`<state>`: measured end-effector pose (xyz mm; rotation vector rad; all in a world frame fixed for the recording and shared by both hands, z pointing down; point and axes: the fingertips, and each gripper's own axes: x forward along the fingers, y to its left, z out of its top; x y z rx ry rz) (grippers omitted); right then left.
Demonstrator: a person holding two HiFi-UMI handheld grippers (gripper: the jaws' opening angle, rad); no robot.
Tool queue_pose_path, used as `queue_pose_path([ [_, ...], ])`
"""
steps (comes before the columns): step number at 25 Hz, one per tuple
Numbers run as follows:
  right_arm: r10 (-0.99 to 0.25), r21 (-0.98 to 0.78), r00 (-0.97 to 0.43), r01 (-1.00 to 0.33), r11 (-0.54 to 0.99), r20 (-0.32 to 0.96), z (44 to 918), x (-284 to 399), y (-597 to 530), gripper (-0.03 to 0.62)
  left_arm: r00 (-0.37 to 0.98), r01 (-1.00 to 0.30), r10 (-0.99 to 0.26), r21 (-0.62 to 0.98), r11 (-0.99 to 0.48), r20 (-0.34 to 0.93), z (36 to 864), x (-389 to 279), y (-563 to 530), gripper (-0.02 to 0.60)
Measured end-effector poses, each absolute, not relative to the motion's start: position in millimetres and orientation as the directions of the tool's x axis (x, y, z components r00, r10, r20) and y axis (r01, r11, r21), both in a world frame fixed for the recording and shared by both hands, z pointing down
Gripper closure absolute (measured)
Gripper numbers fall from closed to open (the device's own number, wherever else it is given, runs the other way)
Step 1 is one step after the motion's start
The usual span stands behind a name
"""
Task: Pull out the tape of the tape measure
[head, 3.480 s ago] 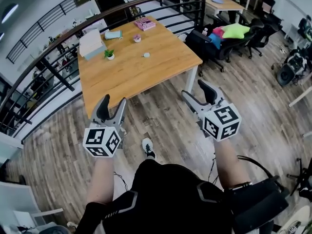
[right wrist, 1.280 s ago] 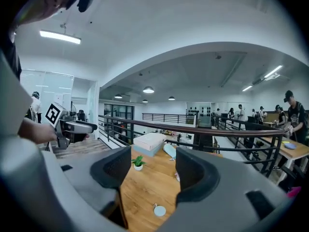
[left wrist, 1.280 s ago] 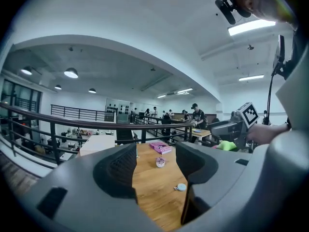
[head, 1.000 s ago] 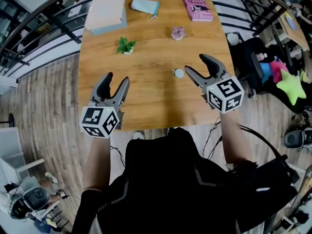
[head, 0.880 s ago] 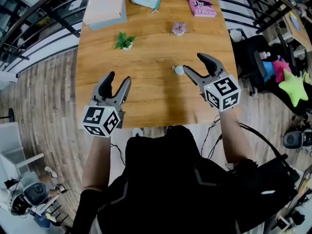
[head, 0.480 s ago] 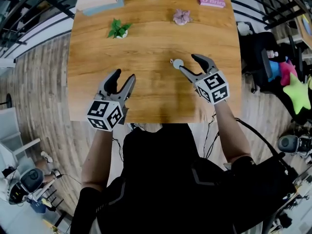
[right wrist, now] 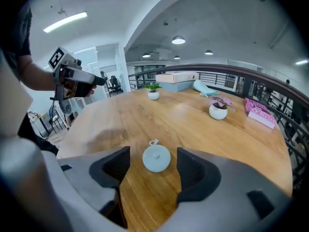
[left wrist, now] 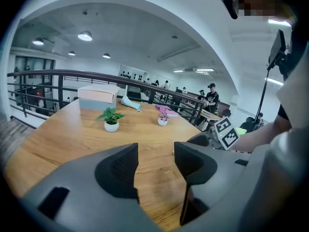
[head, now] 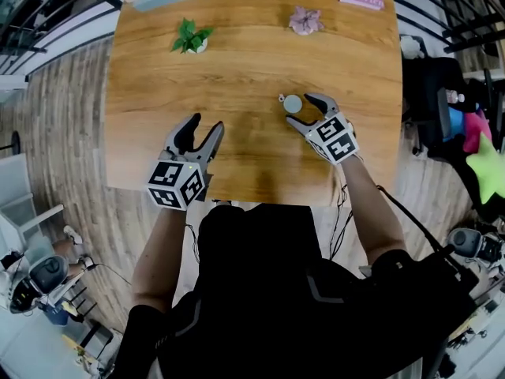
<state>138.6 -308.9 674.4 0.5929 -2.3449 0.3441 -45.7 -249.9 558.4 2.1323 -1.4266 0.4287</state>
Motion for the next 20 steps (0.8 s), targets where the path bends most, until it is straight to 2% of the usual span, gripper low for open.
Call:
queue_pose_path([
  [5, -0.288, -0.085, -0.649, -0.479, 0.874, 0.704, 697, 131, -314, 0.290, 0.388, -0.921, -0.734, 0.265, -0.285, 0.557, 573, -46, -244, 0.330],
  [8, -0.288, -0.071, -0.644, -0.472, 0.879, 0.708, 706, 128, -316, 0.321, 0.374, -0.927, -0.732, 0.261, -0.270, 0.569, 578, -49, -241, 0.330],
  [14, -0.287, -0.061, -0.631, -0.469, 0.881, 0.720, 712, 131, -318, 0.337, 0.356, -0.934, -0.741, 0.252, -0.255, 0.569, 576, -55, -240, 0.330],
  [16, -0.297, -0.055, -0.632, -0.476, 0.878, 0.716, 710, 130, -320, 0.367, 0.352, -0.935, -0.743, 0.249, -0.252, 0.569, 574, -57, -239, 0.330],
  [20, -0.304, -0.051, -0.623, -0.485, 0.873, 0.721, 713, 130, -321, 0.372, 0.350, -0.936, -0.747, 0.250, -0.249, 0.565, 570, -59, -236, 0.330],
])
